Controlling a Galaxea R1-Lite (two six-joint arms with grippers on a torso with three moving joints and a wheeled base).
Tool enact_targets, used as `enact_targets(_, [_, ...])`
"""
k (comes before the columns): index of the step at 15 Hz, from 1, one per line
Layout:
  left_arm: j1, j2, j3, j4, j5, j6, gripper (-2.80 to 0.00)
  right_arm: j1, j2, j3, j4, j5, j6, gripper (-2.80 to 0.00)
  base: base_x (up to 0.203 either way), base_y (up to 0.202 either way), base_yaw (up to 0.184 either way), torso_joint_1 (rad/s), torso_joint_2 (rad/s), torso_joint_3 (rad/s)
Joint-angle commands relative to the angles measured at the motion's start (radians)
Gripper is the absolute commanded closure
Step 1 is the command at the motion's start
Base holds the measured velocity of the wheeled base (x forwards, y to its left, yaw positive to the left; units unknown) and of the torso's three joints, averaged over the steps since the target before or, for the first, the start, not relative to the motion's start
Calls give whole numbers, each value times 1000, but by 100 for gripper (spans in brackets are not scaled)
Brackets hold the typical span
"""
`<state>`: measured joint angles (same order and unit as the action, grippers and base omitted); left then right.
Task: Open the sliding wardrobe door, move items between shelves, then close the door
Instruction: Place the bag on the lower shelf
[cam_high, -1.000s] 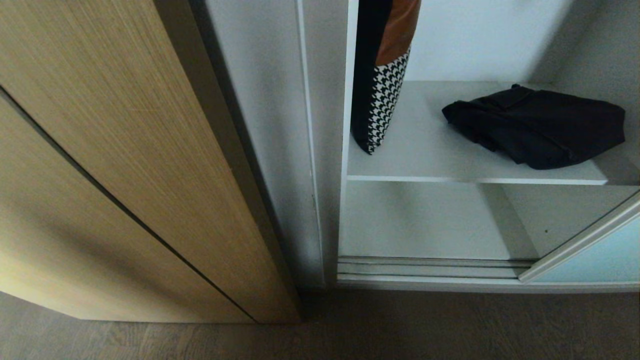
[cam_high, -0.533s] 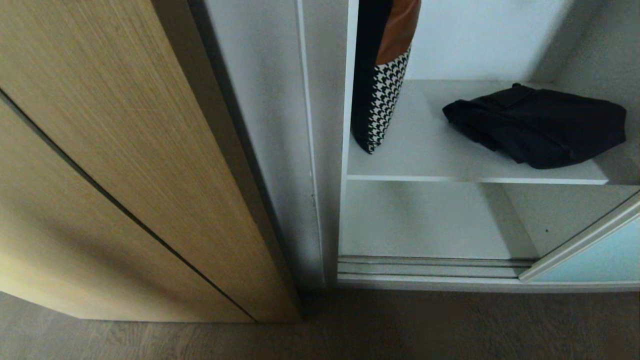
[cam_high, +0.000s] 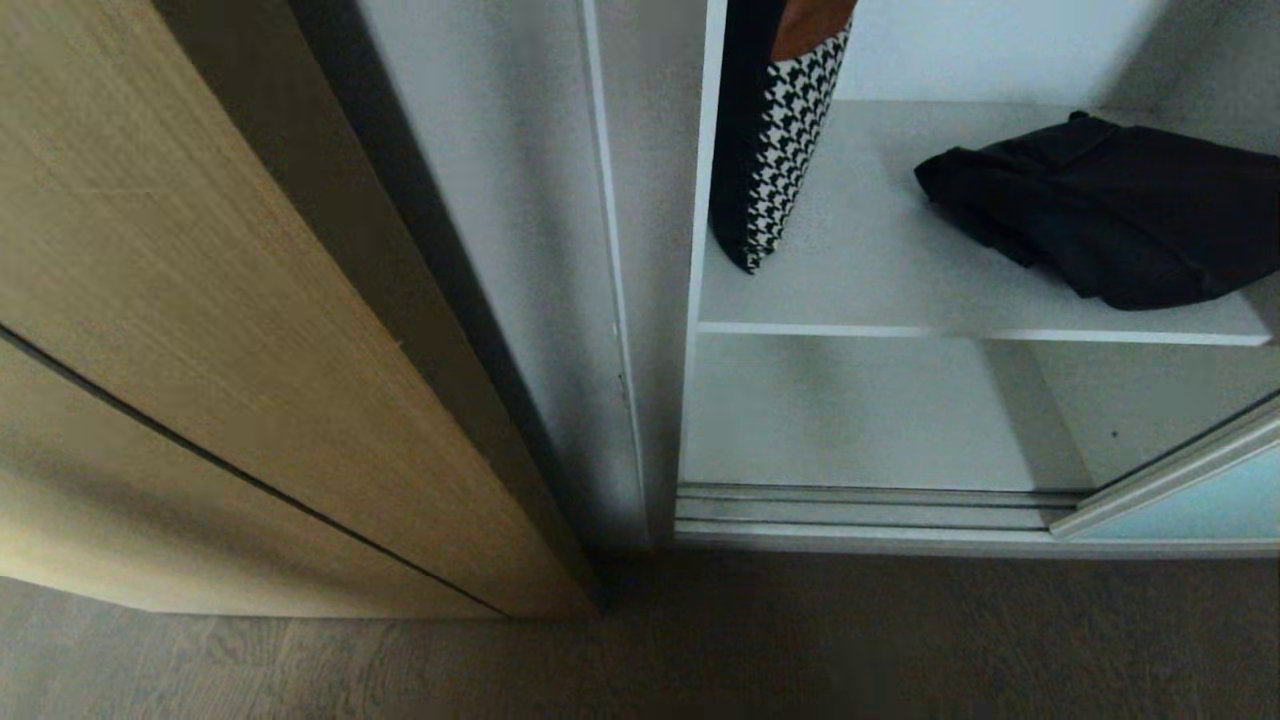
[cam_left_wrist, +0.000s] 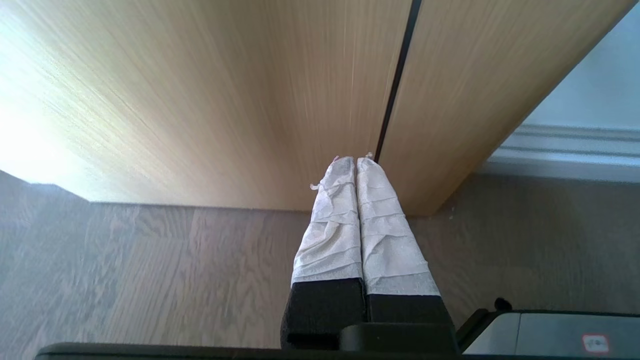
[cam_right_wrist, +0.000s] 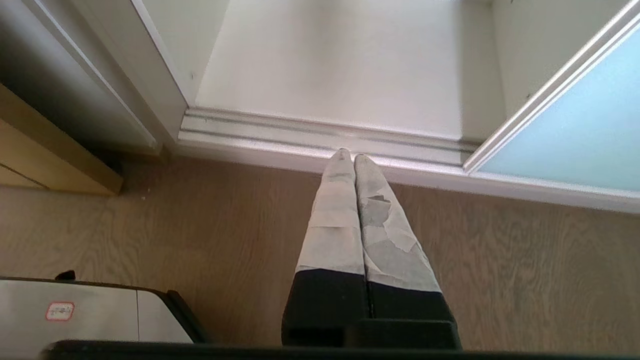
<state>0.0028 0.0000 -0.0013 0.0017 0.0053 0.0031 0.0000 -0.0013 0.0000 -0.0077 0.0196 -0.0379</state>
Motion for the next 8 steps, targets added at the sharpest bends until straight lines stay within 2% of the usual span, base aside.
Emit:
enact_targets(1, [0,2,0,0,1,0,0,0,0,0,0,0,0,0,0,0,0,6,4,-205])
enact_targets(8, [0,2,0,1,1,0,0,0,0,0,0,0,0,0,0,0,0,5,1,-196])
